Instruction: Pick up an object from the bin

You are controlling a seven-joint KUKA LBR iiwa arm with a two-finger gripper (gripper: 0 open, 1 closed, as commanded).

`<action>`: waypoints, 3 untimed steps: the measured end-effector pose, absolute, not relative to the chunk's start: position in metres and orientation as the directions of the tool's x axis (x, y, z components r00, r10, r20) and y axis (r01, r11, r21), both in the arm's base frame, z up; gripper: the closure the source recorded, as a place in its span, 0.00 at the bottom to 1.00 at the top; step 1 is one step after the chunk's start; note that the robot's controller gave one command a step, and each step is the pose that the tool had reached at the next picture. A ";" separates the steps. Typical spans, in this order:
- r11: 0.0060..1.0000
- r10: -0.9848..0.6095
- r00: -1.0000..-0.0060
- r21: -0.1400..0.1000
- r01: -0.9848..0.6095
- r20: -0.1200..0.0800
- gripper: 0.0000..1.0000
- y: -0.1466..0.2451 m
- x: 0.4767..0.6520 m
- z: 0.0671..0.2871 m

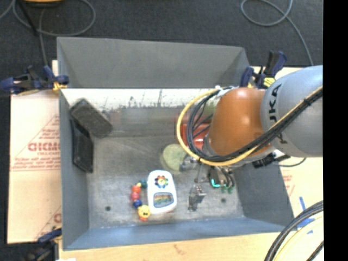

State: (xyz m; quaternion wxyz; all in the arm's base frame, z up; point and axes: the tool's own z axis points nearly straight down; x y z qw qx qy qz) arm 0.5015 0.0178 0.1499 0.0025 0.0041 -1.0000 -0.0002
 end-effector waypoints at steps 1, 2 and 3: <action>1.000 -0.008 -1.000 0.001 -0.008 -0.003 0.00 0.018 0.503 0.154; 0.997 -0.080 -0.997 -0.009 -0.080 -0.013 1.00 0.045 0.523 0.085; 0.997 -0.080 -0.997 -0.008 -0.080 -0.013 1.00 0.045 0.523 0.085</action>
Offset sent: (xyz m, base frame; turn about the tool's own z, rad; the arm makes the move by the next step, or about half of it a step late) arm 0.0142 0.0342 -0.0755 -0.0756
